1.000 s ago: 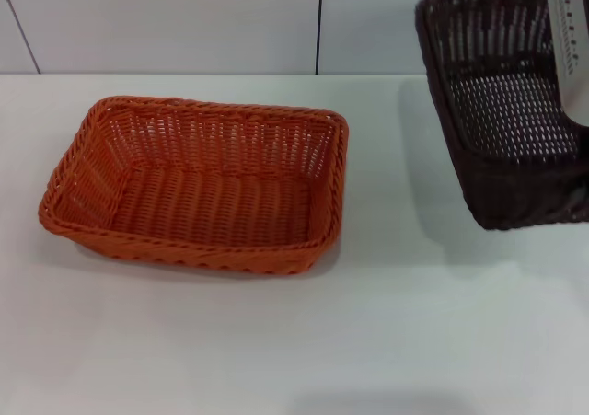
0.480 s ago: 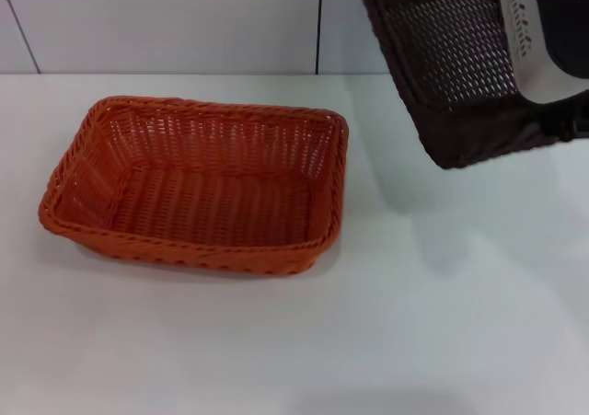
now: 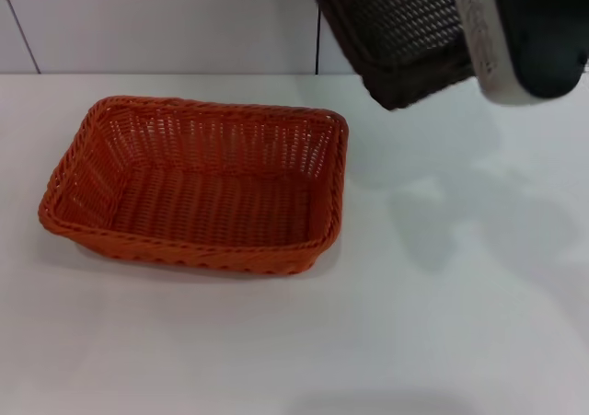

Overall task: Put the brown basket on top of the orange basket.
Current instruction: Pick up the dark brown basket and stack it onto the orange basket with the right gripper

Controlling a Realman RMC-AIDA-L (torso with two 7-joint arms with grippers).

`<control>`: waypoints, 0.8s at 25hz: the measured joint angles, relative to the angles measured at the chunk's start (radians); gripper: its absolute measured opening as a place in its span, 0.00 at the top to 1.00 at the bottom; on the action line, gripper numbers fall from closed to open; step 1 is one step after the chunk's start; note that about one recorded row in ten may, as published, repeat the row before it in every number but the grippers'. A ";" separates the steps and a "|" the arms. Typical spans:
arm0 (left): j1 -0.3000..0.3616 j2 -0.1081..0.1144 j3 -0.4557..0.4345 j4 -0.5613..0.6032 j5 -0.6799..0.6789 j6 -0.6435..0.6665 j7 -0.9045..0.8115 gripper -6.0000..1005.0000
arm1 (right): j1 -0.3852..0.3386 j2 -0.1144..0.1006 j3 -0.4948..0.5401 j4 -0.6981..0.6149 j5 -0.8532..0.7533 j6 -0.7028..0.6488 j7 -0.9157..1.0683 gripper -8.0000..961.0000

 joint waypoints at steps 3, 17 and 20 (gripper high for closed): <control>-0.001 0.000 0.000 0.000 0.000 -0.002 0.001 0.26 | -0.024 0.001 -0.046 0.014 0.015 0.098 -0.042 0.86; -0.002 -0.003 -0.003 -0.001 -0.001 -0.040 0.002 0.26 | -0.056 -0.022 -0.043 0.139 0.290 0.352 -0.387 0.86; -0.002 -0.003 -0.016 -0.002 -0.001 -0.041 0.002 0.26 | -0.076 -0.019 -0.028 0.152 0.345 0.377 -0.487 0.86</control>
